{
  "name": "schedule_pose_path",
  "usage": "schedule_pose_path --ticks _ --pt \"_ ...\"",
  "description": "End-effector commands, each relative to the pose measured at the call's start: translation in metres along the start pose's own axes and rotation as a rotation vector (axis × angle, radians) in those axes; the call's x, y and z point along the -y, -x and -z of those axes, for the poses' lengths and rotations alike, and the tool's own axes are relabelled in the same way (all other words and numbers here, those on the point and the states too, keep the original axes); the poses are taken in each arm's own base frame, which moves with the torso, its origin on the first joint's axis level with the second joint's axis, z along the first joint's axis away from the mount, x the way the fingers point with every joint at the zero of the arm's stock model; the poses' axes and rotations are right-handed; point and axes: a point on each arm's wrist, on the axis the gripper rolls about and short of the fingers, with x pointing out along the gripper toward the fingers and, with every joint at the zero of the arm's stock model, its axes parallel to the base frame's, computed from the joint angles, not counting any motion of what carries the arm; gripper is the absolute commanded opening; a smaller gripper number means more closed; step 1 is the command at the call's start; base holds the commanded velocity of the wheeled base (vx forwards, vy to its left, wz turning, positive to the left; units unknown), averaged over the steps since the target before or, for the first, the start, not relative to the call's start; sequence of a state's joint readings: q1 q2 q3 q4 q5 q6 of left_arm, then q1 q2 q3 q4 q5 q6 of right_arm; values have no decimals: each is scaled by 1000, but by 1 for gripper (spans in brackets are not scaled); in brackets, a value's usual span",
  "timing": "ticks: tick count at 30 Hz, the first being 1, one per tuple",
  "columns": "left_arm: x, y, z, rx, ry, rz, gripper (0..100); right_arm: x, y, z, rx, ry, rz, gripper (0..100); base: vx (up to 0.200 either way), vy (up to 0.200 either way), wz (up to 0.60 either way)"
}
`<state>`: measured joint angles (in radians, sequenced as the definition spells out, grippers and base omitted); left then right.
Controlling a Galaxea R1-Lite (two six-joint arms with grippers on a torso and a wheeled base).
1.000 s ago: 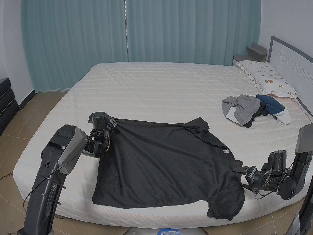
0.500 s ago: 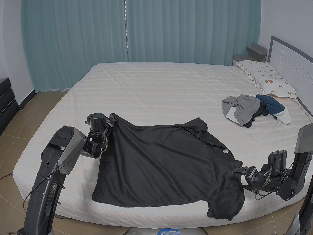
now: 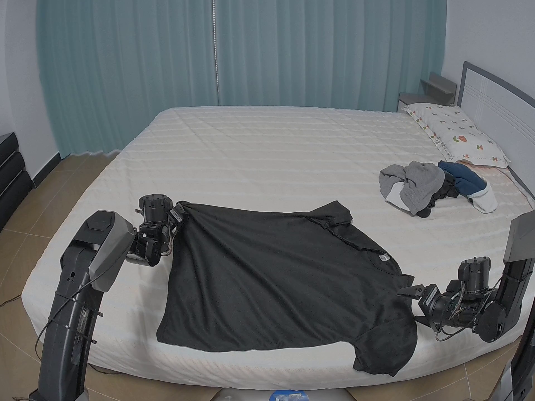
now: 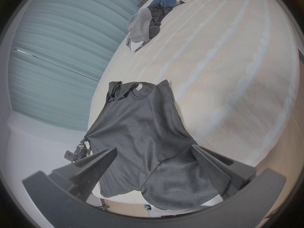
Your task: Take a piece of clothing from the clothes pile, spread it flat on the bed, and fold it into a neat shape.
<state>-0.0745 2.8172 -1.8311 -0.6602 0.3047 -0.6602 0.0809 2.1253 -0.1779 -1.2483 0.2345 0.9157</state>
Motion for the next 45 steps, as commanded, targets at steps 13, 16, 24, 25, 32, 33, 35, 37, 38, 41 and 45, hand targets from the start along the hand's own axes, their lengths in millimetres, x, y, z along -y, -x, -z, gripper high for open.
schedule_pose_path --ticks 13,16,24,25,32,33,35,37,38,41,45 --pt "-10 37 -30 -231 120 113 100 1 0 1 -3 1 2 100 0 0 0" --pt "-14 39 -38 -234 152 115 100 1 0 1 -3 -1 5 100 0 0 0" --pt "-8 39 -33 -285 196 175 100 1 0 1 -2 0 4 100 0 0 0" --pt "-5 40 -31 -298 206 188 100 1 0 1 -3 -2 5 100 0 0 0" --pt "14 37 -11 -306 202 233 100 4 -3 2 -13 -2 17 100 0 0 0" --pt "15 36 -10 -301 202 231 100 4 -3 2 -13 -2 17 100 0 0 0" --pt "16 32 -6 -280 200 226 100 4 -4 2 -8 -1 7 100 0 0 0" --pt "16 30 -4 -268 196 215 0 5 -7 3 -5 1 4 100 0 0 0" --pt "15 29 -3 -265 196 212 0 6 -7 3 -4 2 2 100 0 0 0" --pt "13 25 0 -247 188 200 0 8 -8 4 3 6 -6 100 0 0 0" --pt "16 20 -5 -184 197 178 0 9 -5 6 15 12 -22 100 0 0 0"
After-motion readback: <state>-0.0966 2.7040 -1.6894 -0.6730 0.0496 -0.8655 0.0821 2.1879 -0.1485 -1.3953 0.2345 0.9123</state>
